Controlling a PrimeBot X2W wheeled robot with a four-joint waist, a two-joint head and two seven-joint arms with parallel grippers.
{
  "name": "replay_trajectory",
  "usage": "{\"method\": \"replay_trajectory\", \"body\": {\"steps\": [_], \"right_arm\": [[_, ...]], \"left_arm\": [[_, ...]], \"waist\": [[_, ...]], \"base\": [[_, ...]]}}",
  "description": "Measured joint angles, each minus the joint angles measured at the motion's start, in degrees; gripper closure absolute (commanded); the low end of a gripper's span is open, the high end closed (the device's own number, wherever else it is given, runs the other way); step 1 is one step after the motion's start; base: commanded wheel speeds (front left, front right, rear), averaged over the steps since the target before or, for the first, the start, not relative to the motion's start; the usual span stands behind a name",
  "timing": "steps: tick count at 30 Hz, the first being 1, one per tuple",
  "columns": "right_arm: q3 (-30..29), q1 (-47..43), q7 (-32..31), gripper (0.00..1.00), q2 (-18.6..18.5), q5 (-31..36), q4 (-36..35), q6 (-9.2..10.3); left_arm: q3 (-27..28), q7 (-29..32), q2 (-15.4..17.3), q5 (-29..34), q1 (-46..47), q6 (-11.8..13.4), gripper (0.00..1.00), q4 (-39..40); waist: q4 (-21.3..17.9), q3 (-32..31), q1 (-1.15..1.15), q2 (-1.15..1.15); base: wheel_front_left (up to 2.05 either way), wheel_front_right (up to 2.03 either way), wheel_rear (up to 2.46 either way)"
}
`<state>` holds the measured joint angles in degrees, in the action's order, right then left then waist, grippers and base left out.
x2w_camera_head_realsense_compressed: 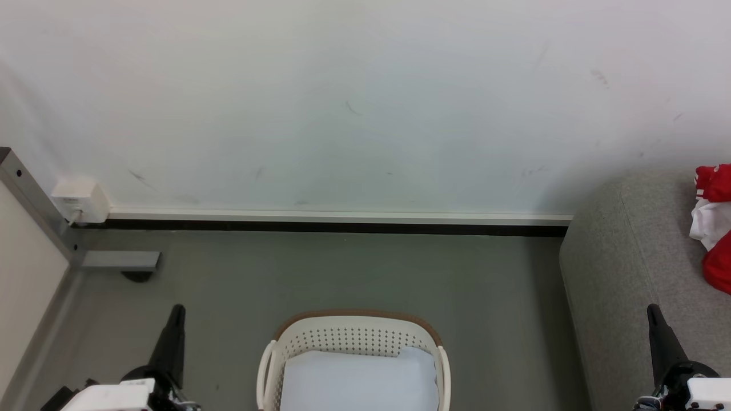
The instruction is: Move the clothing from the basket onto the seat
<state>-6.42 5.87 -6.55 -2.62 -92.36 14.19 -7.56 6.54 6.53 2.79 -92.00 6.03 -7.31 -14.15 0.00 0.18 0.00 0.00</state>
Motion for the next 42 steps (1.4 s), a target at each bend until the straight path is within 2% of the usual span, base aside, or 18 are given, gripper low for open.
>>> {"method": "replay_trajectory", "body": {"steps": [42], "right_arm": [[0.01, 0.01, 0.0, 1.0, -0.01, 0.0, 0.0, 0.0]], "left_arm": [[0.0, 0.0, 0.0, 0.0, 0.0, 0.0, 1.0, 0.01]], "waist": [[0.0, 0.0, 0.0, 0.0]], "base": [[0.0, 0.0, 0.0]]}}
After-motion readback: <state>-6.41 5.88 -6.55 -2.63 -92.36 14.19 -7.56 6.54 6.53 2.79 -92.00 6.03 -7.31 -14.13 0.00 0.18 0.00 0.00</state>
